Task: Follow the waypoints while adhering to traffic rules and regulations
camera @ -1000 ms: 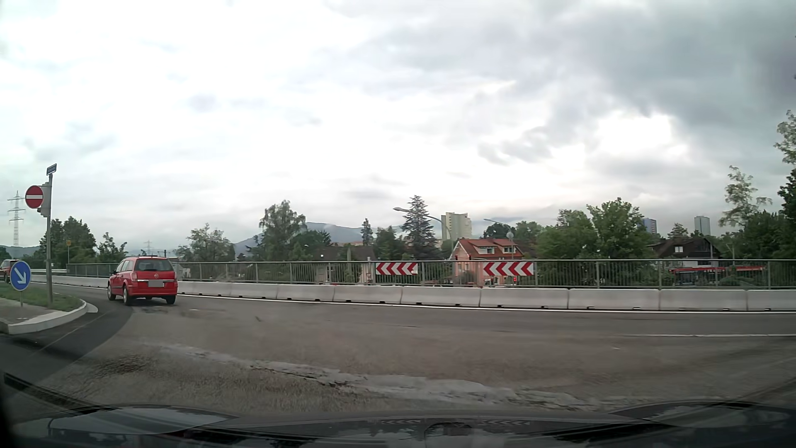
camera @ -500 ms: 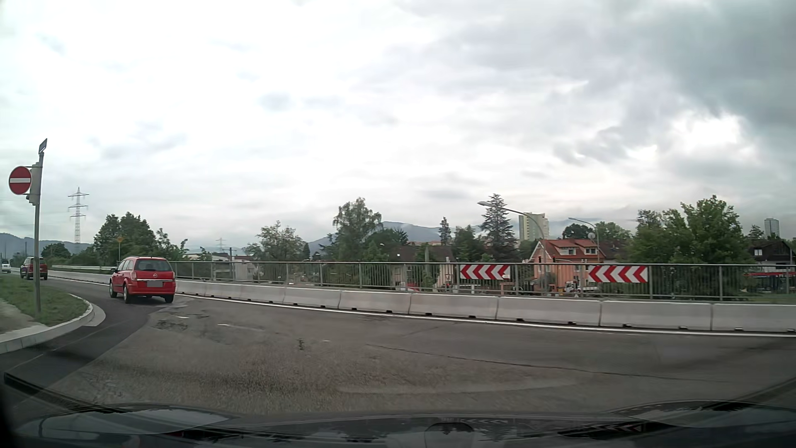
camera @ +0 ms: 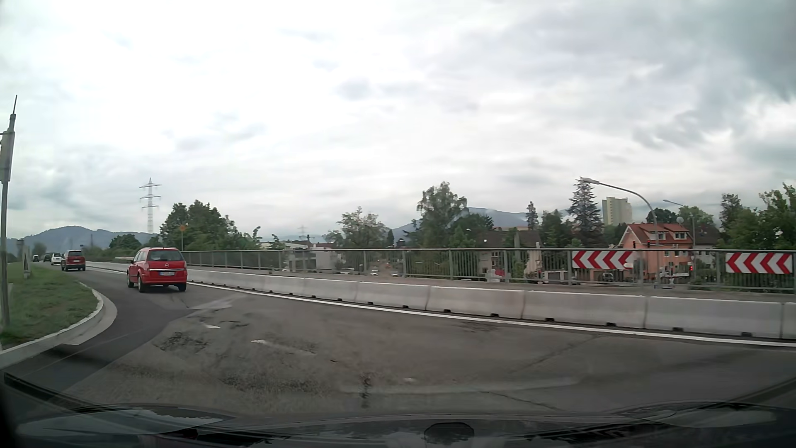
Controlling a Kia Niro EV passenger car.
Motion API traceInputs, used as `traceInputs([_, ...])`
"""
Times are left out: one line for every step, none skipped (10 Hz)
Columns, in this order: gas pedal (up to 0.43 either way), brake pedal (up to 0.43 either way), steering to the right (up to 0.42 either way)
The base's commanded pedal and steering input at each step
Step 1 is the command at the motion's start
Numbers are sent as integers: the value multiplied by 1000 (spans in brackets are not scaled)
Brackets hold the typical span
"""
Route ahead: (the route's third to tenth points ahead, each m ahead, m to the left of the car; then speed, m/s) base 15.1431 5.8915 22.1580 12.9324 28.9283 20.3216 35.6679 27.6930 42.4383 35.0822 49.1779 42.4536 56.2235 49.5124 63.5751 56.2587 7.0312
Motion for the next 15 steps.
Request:
traceInputs([87,0,-225])
traceInputs([87,0,-221])
traceInputs([98,0,-222])
traceInputs([98,0,-224])
traceInputs([98,0,-219])
traceInputs([98,0,-213])
traceInputs([110,0,-213])
traceInputs([130,0,-213])
traceInputs([130,0,-211])
traceInputs([130,0,-210])
traceInputs([130,0,-210])
traceInputs([130,0,-209])
traceInputs([130,0,-202])
traceInputs([130,0,-193])
traceInputs([130,0,-183])
